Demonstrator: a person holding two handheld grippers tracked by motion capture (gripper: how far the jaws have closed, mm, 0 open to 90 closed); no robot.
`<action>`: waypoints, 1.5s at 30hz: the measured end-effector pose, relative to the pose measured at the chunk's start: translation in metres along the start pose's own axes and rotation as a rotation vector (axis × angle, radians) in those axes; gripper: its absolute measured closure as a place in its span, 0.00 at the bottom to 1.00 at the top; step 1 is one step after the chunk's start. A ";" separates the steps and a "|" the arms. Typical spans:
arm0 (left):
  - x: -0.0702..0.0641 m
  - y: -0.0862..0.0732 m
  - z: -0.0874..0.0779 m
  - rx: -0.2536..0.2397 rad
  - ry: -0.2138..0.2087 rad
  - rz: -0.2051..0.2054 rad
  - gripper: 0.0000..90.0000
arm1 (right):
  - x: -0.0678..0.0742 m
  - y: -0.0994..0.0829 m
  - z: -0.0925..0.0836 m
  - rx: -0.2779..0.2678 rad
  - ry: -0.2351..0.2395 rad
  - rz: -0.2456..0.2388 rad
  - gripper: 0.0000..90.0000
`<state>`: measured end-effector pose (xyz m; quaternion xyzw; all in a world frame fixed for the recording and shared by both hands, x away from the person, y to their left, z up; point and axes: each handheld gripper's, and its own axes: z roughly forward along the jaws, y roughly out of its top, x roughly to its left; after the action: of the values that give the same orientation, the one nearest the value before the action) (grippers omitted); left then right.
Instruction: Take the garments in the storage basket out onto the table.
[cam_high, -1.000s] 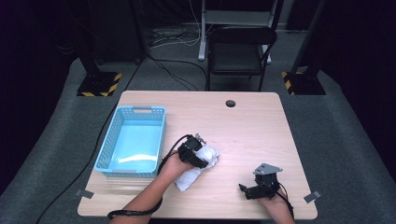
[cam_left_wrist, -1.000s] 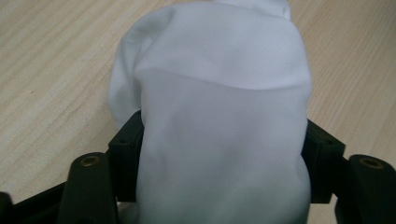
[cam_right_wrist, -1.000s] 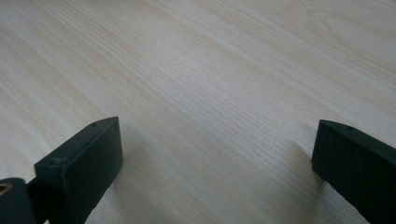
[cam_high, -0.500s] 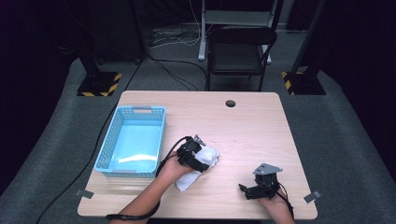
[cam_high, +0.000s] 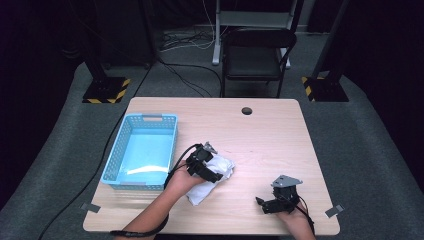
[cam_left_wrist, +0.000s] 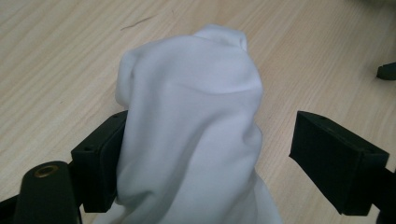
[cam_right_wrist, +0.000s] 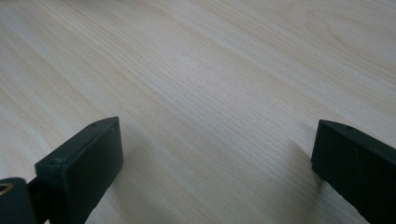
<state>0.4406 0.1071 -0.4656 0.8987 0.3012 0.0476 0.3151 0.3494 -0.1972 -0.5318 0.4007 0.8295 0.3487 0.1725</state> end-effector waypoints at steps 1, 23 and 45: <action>0.000 0.001 -0.003 -0.010 0.000 -0.002 0.17 | 0.000 0.000 0.000 0.000 0.000 0.000 0.02; -0.008 0.011 -0.052 -0.106 0.038 0.026 0.13 | 0.000 0.000 0.000 -0.001 -0.002 0.001 0.02; 0.003 -0.009 -0.074 -0.161 0.087 0.003 0.10 | 0.000 0.000 0.000 -0.001 -0.002 0.002 0.02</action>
<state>0.4184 0.1537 -0.4122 0.8681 0.3086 0.1110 0.3727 0.3494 -0.1973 -0.5317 0.4017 0.8288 0.3490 0.1731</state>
